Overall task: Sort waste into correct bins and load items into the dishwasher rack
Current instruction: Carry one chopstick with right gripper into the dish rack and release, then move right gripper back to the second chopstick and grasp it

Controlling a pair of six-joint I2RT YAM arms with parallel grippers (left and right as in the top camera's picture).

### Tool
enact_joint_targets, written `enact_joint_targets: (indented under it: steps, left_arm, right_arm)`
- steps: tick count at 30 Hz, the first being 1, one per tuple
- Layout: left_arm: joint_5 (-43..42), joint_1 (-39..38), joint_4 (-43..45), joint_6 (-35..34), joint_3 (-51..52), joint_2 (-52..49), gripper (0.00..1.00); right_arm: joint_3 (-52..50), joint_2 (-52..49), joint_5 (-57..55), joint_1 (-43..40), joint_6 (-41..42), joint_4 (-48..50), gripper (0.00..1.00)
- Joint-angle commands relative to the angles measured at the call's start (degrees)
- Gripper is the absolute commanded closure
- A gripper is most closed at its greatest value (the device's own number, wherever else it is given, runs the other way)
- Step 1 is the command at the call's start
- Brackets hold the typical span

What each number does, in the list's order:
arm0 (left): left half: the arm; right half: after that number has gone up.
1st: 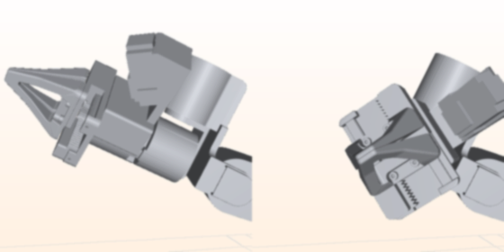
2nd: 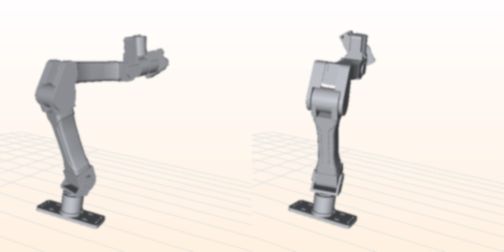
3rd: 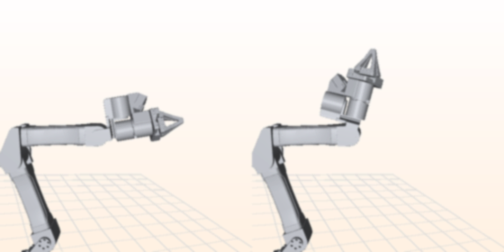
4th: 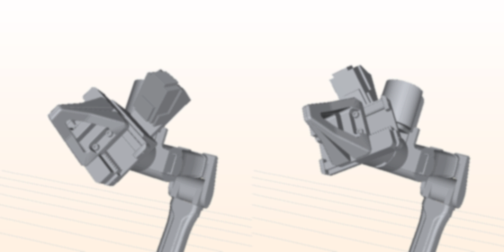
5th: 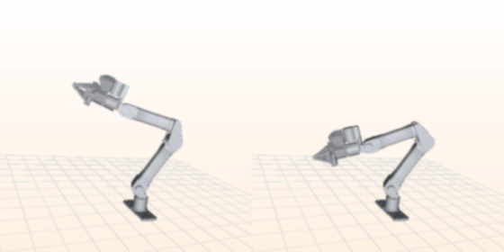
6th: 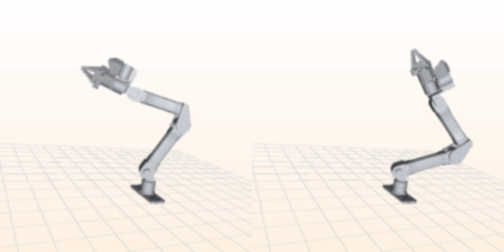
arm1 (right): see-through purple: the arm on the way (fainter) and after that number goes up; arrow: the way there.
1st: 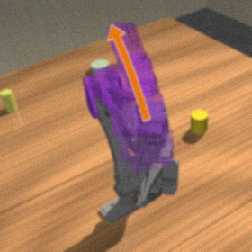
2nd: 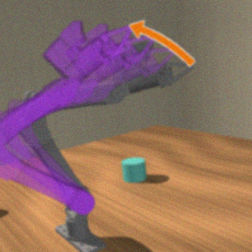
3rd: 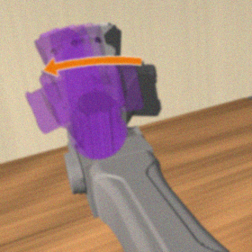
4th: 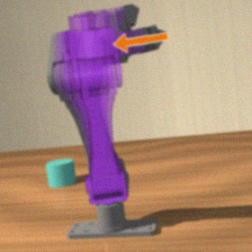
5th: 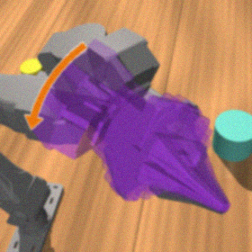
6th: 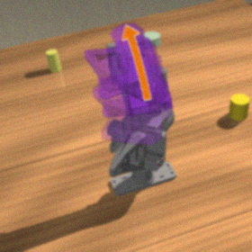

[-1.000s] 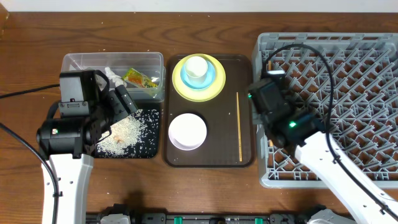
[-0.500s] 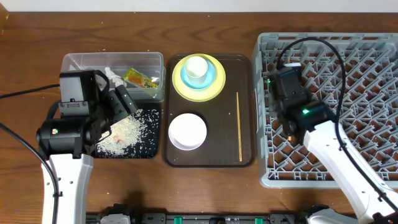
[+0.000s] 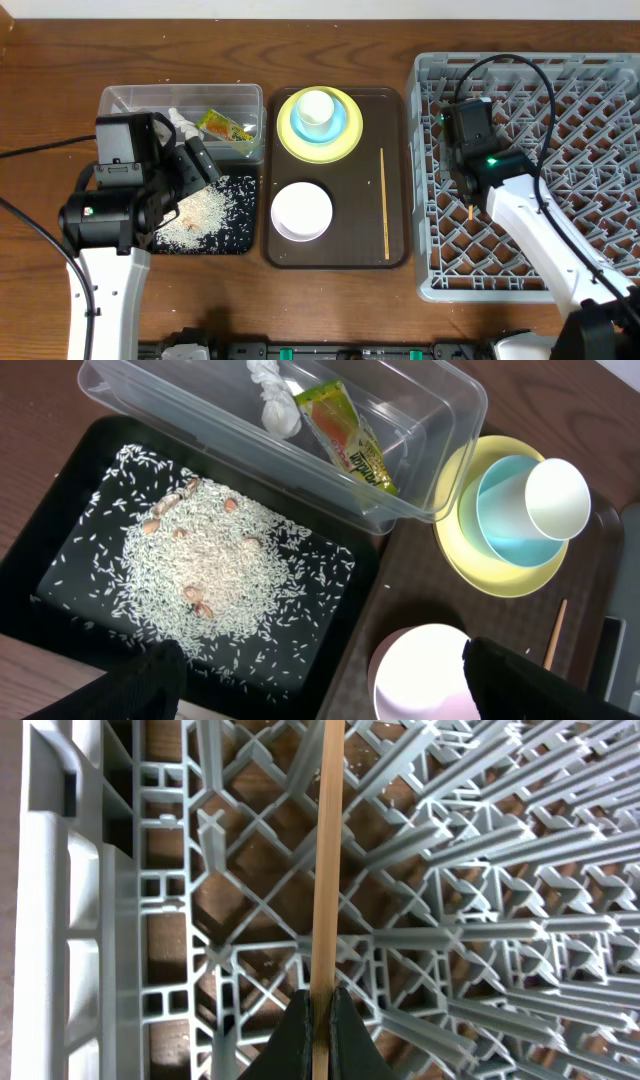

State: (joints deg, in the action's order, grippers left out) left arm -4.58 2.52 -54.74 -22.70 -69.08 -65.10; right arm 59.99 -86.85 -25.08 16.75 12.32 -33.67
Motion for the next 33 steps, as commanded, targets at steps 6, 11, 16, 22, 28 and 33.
enact_joint_targets:
  steps: [6, 11, 16, 22, 28, 33]
  left_arm:
    - [-0.3, 0.2, -0.1, -0.1, 0.2, -0.1, 0.09]
    - [-0.3, 0.3, -0.1, -0.1, 0.2, -0.1, 0.09]
    - [-0.3, 0.2, -0.1, -0.1, 0.2, -0.1, 0.09]
    - [-0.3, 0.3, -0.1, -0.1, 0.2, -0.1, 0.09]
    - [-0.3, 0.2, -0.1, -0.1, 0.2, -0.1, 0.09]
    - [-0.3, 0.2, -0.1, -0.1, 0.2, -0.1, 0.09]
  right_arm:
    - [0.1, -2.8, 0.5, -0.5, -0.9, 1.2, 0.99]
    - [0.1, -3.1, 2.1, -0.5, -4.1, 1.9, 0.99]
    - [0.1, -3.2, 3.3, -0.5, -5.7, 2.1, 0.99]
    - [0.1, -3.2, 3.3, -0.5, -5.7, 2.0, 0.85]
    - [0.1, -3.2, 3.7, -0.5, -5.5, 2.0, 0.78]
    - [0.1, -3.2, 7.5, -0.4, -5.5, 2.1, 0.72]
